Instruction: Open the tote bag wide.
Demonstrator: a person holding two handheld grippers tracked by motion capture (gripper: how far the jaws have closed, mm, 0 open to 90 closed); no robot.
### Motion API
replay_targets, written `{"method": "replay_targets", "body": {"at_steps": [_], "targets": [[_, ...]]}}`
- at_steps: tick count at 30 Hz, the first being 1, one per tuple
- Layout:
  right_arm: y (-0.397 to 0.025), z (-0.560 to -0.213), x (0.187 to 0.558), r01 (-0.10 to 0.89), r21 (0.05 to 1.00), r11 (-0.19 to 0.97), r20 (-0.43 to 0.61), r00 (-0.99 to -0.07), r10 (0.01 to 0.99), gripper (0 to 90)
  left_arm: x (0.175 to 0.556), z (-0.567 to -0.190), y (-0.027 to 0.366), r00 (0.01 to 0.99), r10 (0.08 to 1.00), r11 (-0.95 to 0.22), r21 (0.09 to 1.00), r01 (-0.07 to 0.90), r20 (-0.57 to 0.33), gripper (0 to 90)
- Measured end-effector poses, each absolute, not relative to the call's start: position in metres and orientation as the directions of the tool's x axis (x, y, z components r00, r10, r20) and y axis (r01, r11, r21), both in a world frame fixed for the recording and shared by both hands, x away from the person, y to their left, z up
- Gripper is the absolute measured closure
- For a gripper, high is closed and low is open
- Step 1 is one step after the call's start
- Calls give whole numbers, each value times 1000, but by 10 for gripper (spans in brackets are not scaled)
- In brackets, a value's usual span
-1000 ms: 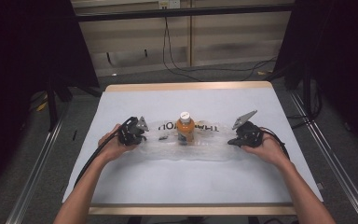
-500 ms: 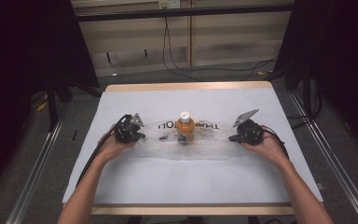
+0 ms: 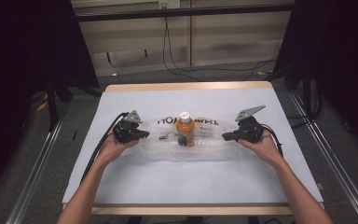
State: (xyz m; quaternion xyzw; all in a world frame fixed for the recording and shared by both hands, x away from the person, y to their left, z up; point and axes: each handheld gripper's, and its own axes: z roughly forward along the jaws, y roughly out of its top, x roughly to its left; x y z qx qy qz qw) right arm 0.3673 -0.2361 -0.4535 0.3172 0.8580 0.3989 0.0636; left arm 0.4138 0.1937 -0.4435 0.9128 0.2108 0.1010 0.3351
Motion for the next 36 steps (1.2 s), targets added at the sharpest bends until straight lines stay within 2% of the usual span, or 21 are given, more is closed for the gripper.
{"method": "replay_targets", "body": {"at_steps": [4, 6, 16, 26, 29, 36], "targets": [[-227, -444, 367, 476, 735, 483, 142, -804, 577, 900, 408, -431, 187, 903, 426, -688, 665, 291, 46, 900], [-221, -440, 369, 471, 732, 493, 139, -811, 568, 900, 401, -420, 182, 924, 379, -701, 667, 252, 49, 900], [-193, -424, 386, 447, 716, 537, 117, -834, 539, 900, 384, -396, 165, 945, 327, -651, 729, 209, 21, 900], [-149, -418, 405, 429, 656, 620, 109, -868, 485, 900, 381, -427, 122, 961, 277, -723, 659, 207, 3, 900], [-132, -433, 415, 468, 569, 677, 138, -865, 482, 900, 384, -443, 114, 962, 272, -749, 624, 221, -14, 900], [-124, -456, 426, 496, 525, 691, 156, -855, 495, 900, 383, -460, 109, 956, 291, -754, 608, 247, -27, 900]]}}
